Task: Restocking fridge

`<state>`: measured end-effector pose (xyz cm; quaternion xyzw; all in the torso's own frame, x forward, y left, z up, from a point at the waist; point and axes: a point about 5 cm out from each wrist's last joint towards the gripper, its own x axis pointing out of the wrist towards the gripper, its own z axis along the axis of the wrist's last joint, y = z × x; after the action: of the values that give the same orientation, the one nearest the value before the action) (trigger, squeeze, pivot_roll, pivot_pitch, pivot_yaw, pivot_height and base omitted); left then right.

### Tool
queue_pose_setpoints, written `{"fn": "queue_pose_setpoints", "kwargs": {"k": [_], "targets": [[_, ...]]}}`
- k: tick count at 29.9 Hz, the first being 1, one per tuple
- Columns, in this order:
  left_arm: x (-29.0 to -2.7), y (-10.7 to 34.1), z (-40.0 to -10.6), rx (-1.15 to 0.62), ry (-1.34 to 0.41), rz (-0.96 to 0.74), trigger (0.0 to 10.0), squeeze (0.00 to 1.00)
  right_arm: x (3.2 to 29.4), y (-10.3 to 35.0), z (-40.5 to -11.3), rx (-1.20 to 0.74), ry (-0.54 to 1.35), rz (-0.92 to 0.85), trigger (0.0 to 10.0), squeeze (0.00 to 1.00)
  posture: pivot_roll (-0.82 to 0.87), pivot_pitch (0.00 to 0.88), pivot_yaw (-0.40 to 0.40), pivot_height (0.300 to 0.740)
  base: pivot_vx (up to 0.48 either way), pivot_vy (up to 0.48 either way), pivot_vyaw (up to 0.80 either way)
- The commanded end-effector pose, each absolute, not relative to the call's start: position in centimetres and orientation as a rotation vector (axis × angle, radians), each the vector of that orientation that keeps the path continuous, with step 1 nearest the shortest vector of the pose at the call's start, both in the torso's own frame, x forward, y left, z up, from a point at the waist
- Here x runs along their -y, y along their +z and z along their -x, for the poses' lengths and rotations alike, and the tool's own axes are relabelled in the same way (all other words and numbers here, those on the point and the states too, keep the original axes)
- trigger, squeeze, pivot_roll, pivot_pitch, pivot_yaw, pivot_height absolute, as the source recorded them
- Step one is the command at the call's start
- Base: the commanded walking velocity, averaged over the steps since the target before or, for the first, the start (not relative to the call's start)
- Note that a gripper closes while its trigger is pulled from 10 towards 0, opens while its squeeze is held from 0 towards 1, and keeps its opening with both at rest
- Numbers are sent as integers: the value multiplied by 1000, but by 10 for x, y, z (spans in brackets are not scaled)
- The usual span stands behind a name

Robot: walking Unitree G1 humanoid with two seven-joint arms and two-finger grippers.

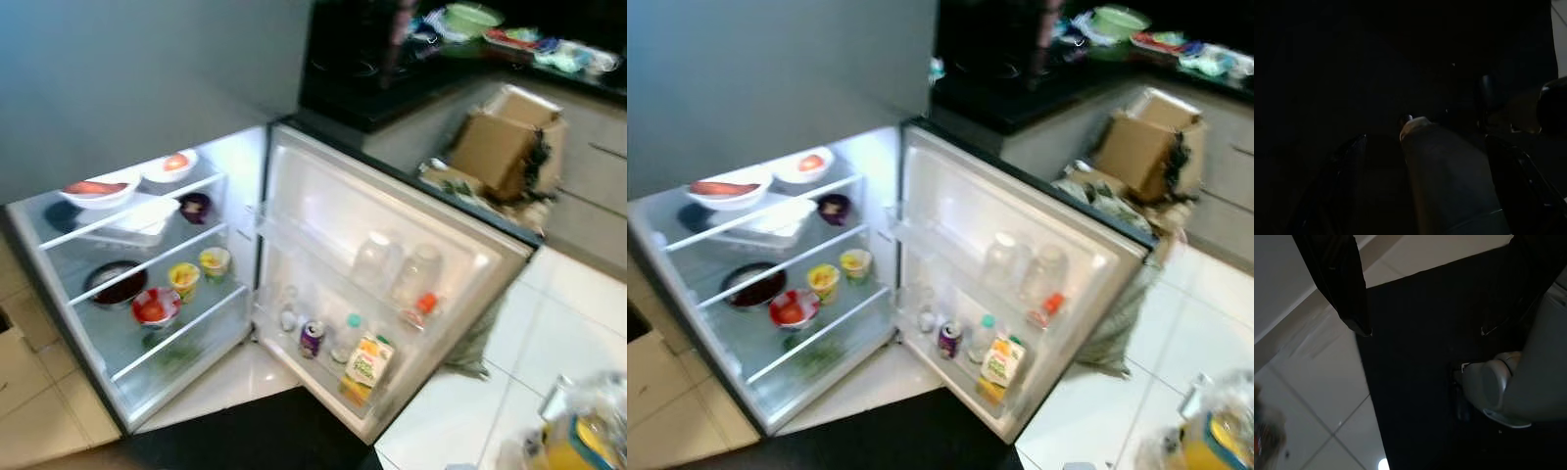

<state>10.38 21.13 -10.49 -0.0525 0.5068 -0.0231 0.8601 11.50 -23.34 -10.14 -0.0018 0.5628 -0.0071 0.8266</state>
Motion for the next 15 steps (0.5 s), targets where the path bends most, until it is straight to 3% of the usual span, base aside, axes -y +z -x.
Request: {"fn": "queue_pose_setpoints", "kwargs": {"k": [1,15], "targets": [[-207,-107,-98,-1085,-70,114,10000,0,239,-101,-113,-1198,-42,11,10000,0,-52,14,-60,740,0,0,0],[-206,-107,-98,-1082,-87,126,10000,0,244,-100,-114,-1204,-64,48,10000,0,-55,9,-58,740,0,-395,0]]}}
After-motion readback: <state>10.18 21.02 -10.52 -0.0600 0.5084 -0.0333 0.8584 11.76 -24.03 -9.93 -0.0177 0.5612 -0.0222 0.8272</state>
